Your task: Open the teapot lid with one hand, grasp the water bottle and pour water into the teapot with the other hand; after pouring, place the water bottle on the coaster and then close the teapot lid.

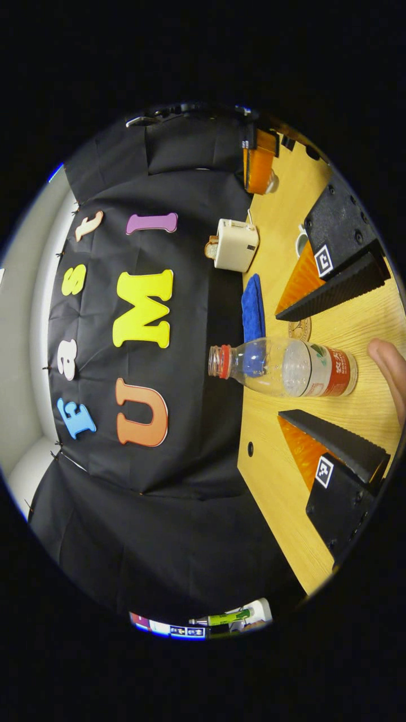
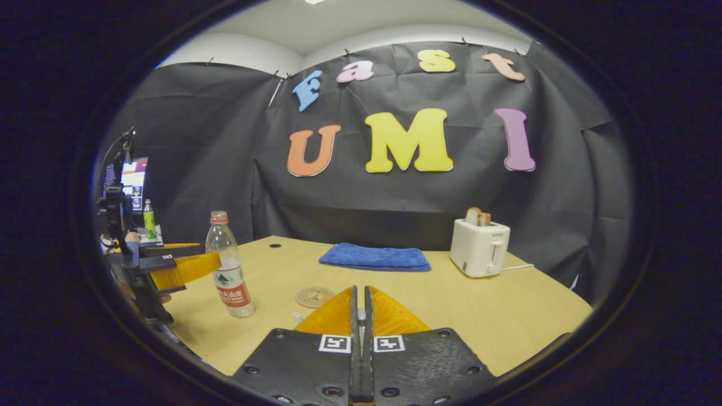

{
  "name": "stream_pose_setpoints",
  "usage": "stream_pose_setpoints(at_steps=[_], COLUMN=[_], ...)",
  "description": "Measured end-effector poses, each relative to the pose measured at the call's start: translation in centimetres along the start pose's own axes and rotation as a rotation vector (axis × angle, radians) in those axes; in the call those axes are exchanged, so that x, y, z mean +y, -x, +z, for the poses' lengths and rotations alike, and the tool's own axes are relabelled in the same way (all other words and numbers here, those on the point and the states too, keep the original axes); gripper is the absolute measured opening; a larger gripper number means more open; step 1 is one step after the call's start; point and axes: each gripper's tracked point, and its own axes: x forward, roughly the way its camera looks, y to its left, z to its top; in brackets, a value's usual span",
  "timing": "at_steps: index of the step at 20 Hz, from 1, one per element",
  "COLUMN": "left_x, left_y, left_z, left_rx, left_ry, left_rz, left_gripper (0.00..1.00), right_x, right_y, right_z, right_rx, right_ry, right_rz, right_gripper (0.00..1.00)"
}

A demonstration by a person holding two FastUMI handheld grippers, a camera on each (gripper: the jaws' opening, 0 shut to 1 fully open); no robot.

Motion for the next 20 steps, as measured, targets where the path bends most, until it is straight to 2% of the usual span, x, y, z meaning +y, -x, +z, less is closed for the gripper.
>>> stream_pose_setpoints(at_steps=[8,13,16,17,20], left_x=[-0.3,0.0,0.7,0.7,0.3], left_y=[-2.5,-3.5,-4.0,-3.7,-3.6], left_z=[-2.4,-2.9,-3.6,-3.7,-3.6], left_rx=[0.005,0.011,0.041,0.037,0.041], left_ry=[-0.080,-0.056,-0.056,-0.045,-0.042], left_rz=[0.018,0.046,0.065,0.063,0.041], left_gripper=[0.99,0.98,0.89,0.80,0.77], right_x=[-4.0,-5.2,-5.5,-5.3,-5.2], right_y=[2.5,2.1,2.1,2.1,2.2], right_z=[3.1,2.7,2.7,2.7,2.8], right_rx=[-0.068,-0.051,-0.050,-0.050,-0.056], right_ry=[-0.026,-0.045,-0.048,-0.046,-0.035], right_rz=[-0.053,-0.082,-0.094,-0.091,-0.088], right_gripper=[0.00,0.00,0.00,0.00,0.00])
